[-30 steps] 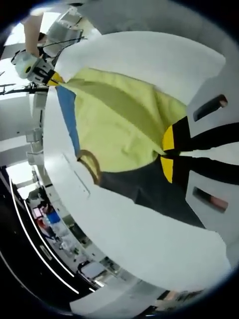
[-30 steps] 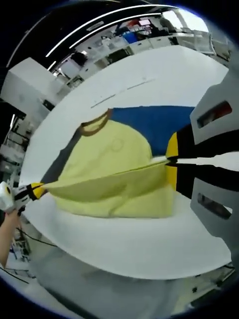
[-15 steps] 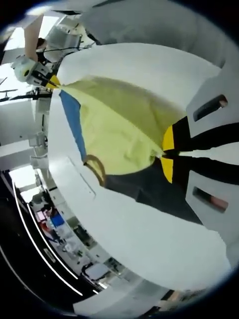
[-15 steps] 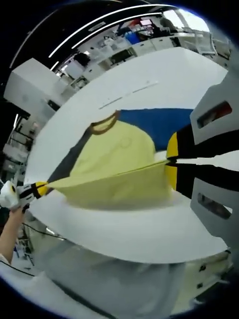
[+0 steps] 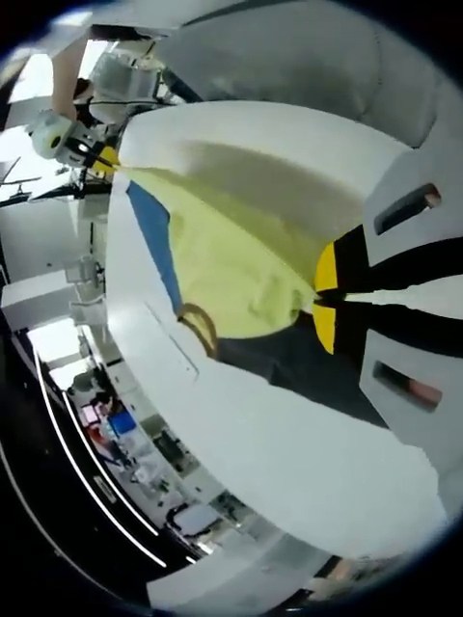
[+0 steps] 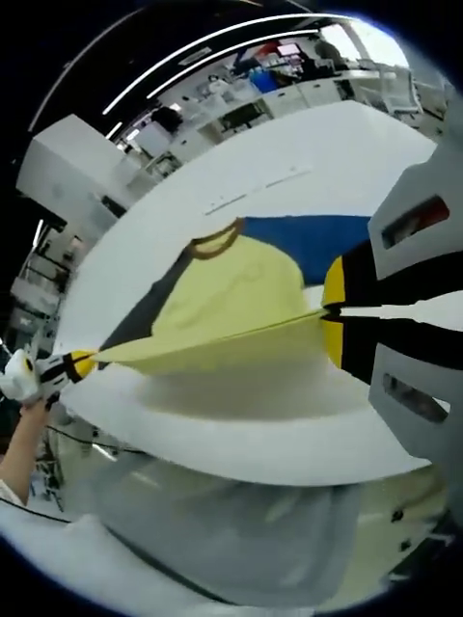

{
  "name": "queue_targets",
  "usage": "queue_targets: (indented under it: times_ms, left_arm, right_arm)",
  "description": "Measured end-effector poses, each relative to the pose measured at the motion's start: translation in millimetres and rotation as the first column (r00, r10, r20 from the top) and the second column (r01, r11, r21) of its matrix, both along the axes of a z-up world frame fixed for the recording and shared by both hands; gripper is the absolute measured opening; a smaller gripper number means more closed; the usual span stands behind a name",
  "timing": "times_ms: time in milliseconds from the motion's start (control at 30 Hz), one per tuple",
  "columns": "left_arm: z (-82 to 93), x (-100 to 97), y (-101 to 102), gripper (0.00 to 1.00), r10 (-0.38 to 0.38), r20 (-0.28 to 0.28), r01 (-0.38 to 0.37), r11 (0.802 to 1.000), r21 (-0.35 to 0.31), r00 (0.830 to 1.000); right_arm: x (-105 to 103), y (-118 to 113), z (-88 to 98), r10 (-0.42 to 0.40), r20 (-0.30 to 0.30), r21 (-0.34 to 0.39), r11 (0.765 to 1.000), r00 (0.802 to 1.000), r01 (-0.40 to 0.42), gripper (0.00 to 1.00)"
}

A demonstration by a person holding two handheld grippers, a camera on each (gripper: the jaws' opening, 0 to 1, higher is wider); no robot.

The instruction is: Fold the garment on the visible template until the final outline fits inside the template.

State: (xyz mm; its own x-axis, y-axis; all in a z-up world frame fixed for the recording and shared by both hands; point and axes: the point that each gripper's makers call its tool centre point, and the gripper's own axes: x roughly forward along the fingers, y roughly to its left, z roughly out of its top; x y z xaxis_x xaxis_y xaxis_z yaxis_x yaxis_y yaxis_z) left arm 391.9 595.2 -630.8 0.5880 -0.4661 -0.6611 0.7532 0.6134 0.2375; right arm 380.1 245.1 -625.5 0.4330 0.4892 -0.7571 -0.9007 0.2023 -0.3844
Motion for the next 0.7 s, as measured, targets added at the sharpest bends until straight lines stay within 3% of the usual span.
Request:
queue_targets:
  times_ms: [433,567,700]
  left_arm:
    - [3.0,-39.5,1.6,0.00,-0.003,-0.002,0.003,1.000,-0.003,1.000]
    - [2.3,-49.2,0.7,0.00,-0.008,-0.003,0.008,1.000,0.010,1.000]
    - [0.4,-62.1,-1.8,0.00,-0.031,-0.007,0.032,0.999,0.038,0.999]
  right_arm:
    - [-38.7,-4.0,-0.1,0.003,0.003,-0.034,0.999,1.000,-0.003,0.02]
    - [-47.0,-2.1,0.4,-0.003,-0.001,-0.024,1.000,1.000,0.003,0.02]
    - [-60.6,-1.3,-5.9,0.019,-0.008,-0.061,0.998,1.000,-0.019,0.01]
